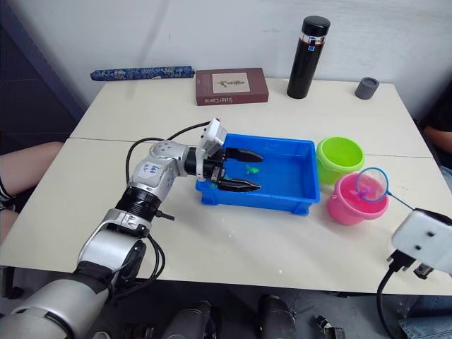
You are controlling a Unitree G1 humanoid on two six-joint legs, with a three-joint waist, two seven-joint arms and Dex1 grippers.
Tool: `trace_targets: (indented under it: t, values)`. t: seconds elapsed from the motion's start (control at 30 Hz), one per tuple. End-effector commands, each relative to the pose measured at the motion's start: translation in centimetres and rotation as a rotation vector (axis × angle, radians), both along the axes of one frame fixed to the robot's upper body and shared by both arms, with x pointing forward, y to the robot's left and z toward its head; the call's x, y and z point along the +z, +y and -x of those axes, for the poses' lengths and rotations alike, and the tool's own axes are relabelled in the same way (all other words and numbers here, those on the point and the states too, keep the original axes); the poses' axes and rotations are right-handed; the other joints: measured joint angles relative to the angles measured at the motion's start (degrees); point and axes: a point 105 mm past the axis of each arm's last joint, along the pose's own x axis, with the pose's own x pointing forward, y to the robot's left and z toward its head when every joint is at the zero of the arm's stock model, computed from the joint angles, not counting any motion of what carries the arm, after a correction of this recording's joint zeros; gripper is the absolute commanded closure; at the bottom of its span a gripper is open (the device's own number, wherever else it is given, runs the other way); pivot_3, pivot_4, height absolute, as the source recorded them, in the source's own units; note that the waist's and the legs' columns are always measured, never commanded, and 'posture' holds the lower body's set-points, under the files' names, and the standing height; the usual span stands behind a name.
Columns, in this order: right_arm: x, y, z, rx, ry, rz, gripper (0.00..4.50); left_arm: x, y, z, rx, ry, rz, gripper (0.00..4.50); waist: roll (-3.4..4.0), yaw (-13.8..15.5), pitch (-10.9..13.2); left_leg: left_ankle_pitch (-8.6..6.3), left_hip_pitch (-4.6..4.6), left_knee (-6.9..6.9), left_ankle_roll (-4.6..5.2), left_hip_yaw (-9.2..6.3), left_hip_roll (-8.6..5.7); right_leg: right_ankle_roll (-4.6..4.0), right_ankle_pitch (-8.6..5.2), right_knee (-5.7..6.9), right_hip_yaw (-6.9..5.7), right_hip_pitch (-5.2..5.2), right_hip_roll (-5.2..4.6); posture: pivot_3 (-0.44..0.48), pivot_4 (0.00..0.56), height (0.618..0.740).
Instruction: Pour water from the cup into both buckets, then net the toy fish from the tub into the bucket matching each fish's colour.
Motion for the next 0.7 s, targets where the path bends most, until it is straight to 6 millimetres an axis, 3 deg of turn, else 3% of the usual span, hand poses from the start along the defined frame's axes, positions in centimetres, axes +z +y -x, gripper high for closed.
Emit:
trace_targets:
  t: [0.03,0.2,0.33,0.43,0.53,0.6,0.7]
  values:
    - [-0.3,0.1,-0.1,0.115,0.027,0.194,4.5,1.1,0.2,-0.2,0.01,-0.043,0.017,0.03,-0.01,0.1,0.0,0.0,0.02,0.0,0.0,-0.02,0.01,0.0,0.0,-0.03,0.0,0.02,0.0,0.0,0.15,0.74]
    - [-0.9,-1.0,0.1,0.122,0.068,0.217,4.5,1.1,0.9,-0.7,0.053,-0.052,0.006,0.03,0.0,0.1,0.0,0.0,0.02,-0.01,-0.01,-0.05,0.05,0.0,0.0,-0.06,-0.06,0.06,0.04,0.0,0.15,0.74]
    - [0.6,-2.7,-0.4,0.047,0.004,0.271,4.5,1.1,1.2,-0.9,0.064,-0.056,0.003,0.03,0.0,-0.1,0.0,0.0,0.04,0.0,-0.01,-0.04,0.06,-0.01,0.0,-0.06,-0.05,0.07,0.04,0.0,0.15,0.74]
    - [-0.6,-1.6,-0.5,0.112,0.06,0.242,4.5,1.2,1.2,-0.9,0.065,-0.06,0.003,0.03,0.0,0.0,0.0,0.0,0.05,-0.01,-0.01,-0.06,0.06,-0.01,0.0,-0.05,-0.03,0.08,0.03,0.0,0.15,0.74]
    - [1.0,-2.4,-1.0,0.06,-0.019,0.256,4.5,1.3,1.2,-1.0,0.069,-0.064,0.002,0.03,0.0,0.0,0.0,0.0,0.04,-0.02,-0.01,-0.08,0.08,-0.02,-0.01,-0.05,-0.07,0.08,0.06,0.0,0.15,0.74]
    - [0.3,-1.7,-0.9,0.088,0.013,0.18,4.5,1.4,1.3,-1.0,0.071,-0.064,0.001,0.03,0.0,0.0,0.0,0.01,0.04,0.01,0.0,-0.02,0.04,-0.01,0.0,-0.03,-0.05,0.08,0.01,0.0,0.15,0.74]
    - [1.4,-1.2,-1.5,0.056,-0.098,-0.021,4.5,1.1,1.7,-1.3,0.086,-0.066,-0.017,0.03,0.0,0.0,0.0,0.01,0.05,0.02,0.0,-0.14,0.08,-0.02,0.0,-0.05,-0.11,0.12,0.05,0.0,0.15,0.74]
